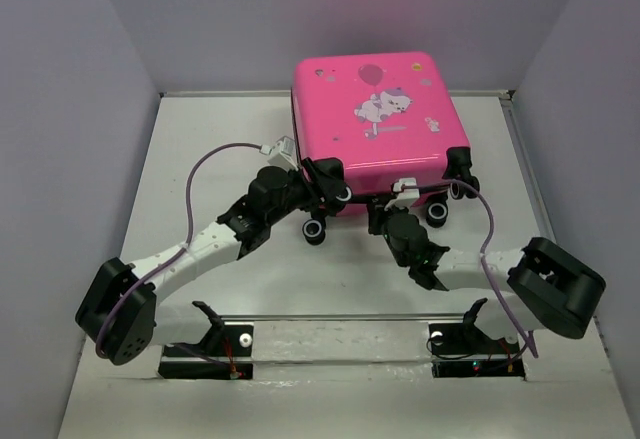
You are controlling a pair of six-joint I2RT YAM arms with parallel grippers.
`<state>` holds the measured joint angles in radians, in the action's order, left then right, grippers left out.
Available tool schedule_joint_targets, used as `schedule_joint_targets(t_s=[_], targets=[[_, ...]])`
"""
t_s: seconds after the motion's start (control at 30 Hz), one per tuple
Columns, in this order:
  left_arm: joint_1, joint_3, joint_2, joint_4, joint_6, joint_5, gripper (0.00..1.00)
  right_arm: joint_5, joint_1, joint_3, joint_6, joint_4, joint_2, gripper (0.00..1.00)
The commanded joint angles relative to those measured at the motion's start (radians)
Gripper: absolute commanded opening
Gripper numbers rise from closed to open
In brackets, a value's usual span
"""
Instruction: Pack the luggage
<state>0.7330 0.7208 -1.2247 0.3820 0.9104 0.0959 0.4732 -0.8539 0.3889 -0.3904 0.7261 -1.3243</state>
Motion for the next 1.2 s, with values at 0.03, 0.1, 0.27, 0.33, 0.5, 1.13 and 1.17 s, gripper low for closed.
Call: schedule_joint_targets(t_s=[0.03,0.1,0.27,0.33,0.5,1.13,1.17], targets=[[0.071,0.154,-0.03,0.465,0.169,0.242,0.06,-0.302,-0.267,0.169,-0.093,0.354,-0.153,0.07],[0.072,0.157,-0.015,0.488,0.191,0.237,0.06,-0.292,-0.289,0.18,-0.094,0.415,-0.174,0.07],[0.068,0.135,0.043,0.401,0.136,0.193,0.06,-0.168,-0.289,0.165,-0.085,0.198,-0.073,0.07],[0.052,0.08,0.092,0.365,0.111,0.162,0.06,-0.045,-0.289,0.119,-0.082,0.065,0.023,0.07],[0.003,-0.026,0.22,0.238,0.051,0.084,0.06,-0.057,-0.047,-0.037,-0.162,-0.196,0.218,0.07],[-0.121,-0.029,0.257,0.083,-0.103,0.255,0.09,-0.329,0.25,-0.079,-0.154,-0.455,0.364,0.07],[-0.098,-0.005,0.223,-0.011,-0.181,0.254,0.16,-0.337,0.25,-0.074,-0.151,-0.449,0.335,0.07]])
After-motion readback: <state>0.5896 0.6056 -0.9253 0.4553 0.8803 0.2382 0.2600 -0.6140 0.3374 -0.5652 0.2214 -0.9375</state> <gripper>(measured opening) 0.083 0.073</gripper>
